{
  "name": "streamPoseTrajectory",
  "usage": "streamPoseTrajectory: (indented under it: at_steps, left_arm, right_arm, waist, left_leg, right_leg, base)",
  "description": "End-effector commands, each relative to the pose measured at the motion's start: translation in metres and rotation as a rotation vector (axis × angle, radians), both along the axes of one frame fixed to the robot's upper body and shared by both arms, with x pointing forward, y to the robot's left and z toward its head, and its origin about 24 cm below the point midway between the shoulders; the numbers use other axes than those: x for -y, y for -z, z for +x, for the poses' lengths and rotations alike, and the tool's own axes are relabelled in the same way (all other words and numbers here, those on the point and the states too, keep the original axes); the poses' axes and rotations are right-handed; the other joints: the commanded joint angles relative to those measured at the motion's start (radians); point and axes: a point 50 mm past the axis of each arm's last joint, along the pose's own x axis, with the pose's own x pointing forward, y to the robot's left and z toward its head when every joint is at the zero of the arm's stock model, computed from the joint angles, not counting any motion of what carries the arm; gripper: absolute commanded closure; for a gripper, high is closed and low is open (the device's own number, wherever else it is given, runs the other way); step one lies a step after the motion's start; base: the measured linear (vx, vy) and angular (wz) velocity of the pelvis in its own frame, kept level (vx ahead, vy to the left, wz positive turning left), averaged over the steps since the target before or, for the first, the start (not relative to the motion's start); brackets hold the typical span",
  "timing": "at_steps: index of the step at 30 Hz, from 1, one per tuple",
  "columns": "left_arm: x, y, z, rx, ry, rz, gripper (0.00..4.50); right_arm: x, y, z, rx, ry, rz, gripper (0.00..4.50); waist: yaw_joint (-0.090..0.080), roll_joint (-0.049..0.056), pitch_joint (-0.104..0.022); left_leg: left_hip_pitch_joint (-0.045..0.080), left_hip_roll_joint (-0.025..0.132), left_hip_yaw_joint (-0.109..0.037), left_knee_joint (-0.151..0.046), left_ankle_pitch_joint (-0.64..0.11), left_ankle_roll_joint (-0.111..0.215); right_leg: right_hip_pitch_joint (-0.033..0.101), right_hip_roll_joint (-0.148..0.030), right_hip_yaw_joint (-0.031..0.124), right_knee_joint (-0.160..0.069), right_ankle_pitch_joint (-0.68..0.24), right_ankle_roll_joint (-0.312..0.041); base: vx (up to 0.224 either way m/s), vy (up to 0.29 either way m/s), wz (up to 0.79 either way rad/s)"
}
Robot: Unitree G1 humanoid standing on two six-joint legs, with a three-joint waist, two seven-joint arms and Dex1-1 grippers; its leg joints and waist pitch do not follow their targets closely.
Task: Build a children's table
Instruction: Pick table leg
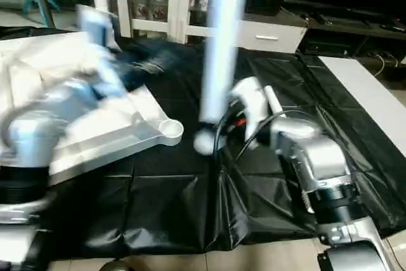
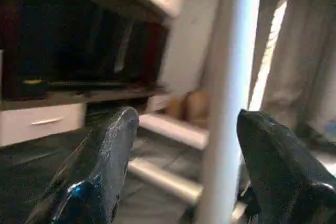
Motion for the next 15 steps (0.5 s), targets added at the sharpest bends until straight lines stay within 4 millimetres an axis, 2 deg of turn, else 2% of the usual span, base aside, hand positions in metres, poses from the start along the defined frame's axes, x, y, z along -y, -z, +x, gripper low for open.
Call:
streamPoseTrajectory:
  at_steps: [1,2,3,5,6,7,9,10,11,12,13,14,15]
  left_arm:
    - [0.011,0.029,-0.001,-0.012,0.032,0.233,1.12]
    - [0.012,0.039,-0.001,-0.007,0.041,0.320,1.12]
    - [0.017,0.061,-0.005,-0.031,0.092,0.456,1.12]
    - [0.020,0.074,-0.007,-0.056,0.123,0.505,1.12]
    - [0.021,0.081,-0.005,-0.053,0.119,0.534,1.12]
    - [0.022,0.089,-0.002,-0.063,0.097,0.556,1.12]
    - [0.021,0.101,0.004,-0.074,0.052,0.608,1.12]
    - [0.019,0.105,0.007,-0.082,0.035,0.636,1.12]
    - [0.015,0.111,0.008,-0.095,0.025,0.678,1.12]
    - [0.012,0.116,0.009,-0.105,0.020,0.707,1.29]
    - [0.008,0.119,0.010,-0.135,0.013,0.713,1.39]
    - [0.007,0.119,0.011,-0.142,0.009,0.715,1.46]
    - [0.002,0.122,0.013,-0.167,-0.018,0.727,1.49]
  right_arm:
    - [0.012,-0.001,0.004,0.054,0.121,-0.013,2.62]
    - [0.014,0.001,0.004,0.062,0.151,-0.012,2.62]
    - [0.016,0.004,0.002,0.072,0.179,-0.011,2.62]
    - [0.016,0.007,-0.001,0.075,0.182,-0.005,2.62]
    - [0.014,0.008,-0.003,0.069,0.181,0.008,2.62]
    - [0.011,0.009,-0.006,0.064,0.165,0.027,2.62]
    - [0.006,0.011,-0.010,0.060,0.144,0.056,2.62]
    - [0.004,0.011,-0.011,0.058,0.134,0.062,2.62]
    - [0.001,0.011,-0.015,0.058,0.107,0.071,2.62]
    - [-0.001,0.011,-0.017,0.058,0.086,0.077,2.62]
    - [-0.003,0.011,-0.020,0.057,0.071,0.081,2.62]
    - [-0.003,0.011,-0.020,0.057,0.069,0.081,2.62]
    - [-0.004,0.011,-0.022,0.060,0.066,0.081,2.62]
  waist:
    - [-0.002,0.007,-0.067]
    - [-0.002,0.008,-0.066]
    - [-0.001,0.011,-0.067]
    - [-0.001,0.014,-0.071]
    - [0.001,0.023,-0.072]
    - [-0.002,0.019,-0.072]
    - [-0.003,0.024,-0.074]
    - [-0.005,0.025,-0.074]
    - [-0.007,0.021,-0.073]
    - [-0.007,0.024,-0.073]
    - [-0.011,0.031,-0.072]
    - [-0.013,0.028,-0.072]
    - [-0.017,0.032,-0.071]
  left_leg:
    - [0.016,0.011,0.004,-0.073,-0.193,-0.063]
    - [0.015,0.011,0.003,-0.074,-0.195,-0.057]
    - [0.015,0.011,0.003,-0.075,-0.193,-0.059]
    - [0.017,0.012,0.005,-0.073,-0.174,-0.066]
    - [0.017,0.011,0.006,-0.073,-0.168,-0.070]
    - [0.014,0.011,0.006,-0.073,-0.168,-0.068]
    - [0.009,0.009,0.003,-0.072,-0.168,-0.064]
    - [0.012,0.009,0.003,-0.071,-0.179,-0.062]
    - [0.010,0.008,0.004,-0.072,-0.182,-0.059]
    - [0.013,0.009,0.003,-0.072,-0.189,-0.055]
    - [0.011,0.010,0.001,-0.074,-0.198,-0.054]
    - [0.011,0.011,0.001,-0.074,-0.202,-0.054]
    - [0.012,0.011,0.001,-0.075,-0.212,-0.056]
  right_leg:
    - [0.039,-0.039,0.033,-0.075,-0.253,-0.088]
    - [0.038,-0.038,0.034,-0.078,-0.259,-0.078]
    - [0.039,-0.039,0.035,-0.076,-0.252,-0.073]
    - [0.039,-0.038,0.036,-0.067,-0.196,-0.090]
    - [0.040,-0.038,0.036,-0.063,-0.157,-0.108]
    - [0.041,-0.037,0.036,-0.064,-0.143,-0.113]
    - [0.050,-0.038,0.036,-0.060,-0.104,-0.125]
    - [0.049,-0.040,0.036,-0.060,-0.106,-0.127]
    - [0.051,-0.039,0.036,-0.063,-0.114,-0.125]
    - [0.050,-0.040,0.037,-0.065,-0.125,-0.122]
    - [0.051,-0.041,0.037,-0.064,-0.139,-0.122]
    - [0.051,-0.042,0.037,-0.066,-0.143,-0.124]
    - [0.049,-0.042,0.036,-0.066,-0.154,-0.133]
  base:
    - [0.000,0.000,0.00]
    - [0.000,0.000,0.00]
    - [0.000,0.000,0.00]
    - [0.000,0.000,0.00]
    - [0.000,0.000,0.00]
    - [0.000,0.000,0.00]
    - [0.000,0.000,0.00]
    - [0.000,0.000,0.00]
    - [0.000,0.000,0.00]
    - [0.000,0.000,0.00]
    - [0.000,0.000,0.00]
    - [0.000,0.000,0.00]
    - [0.000,0.000,0.00]
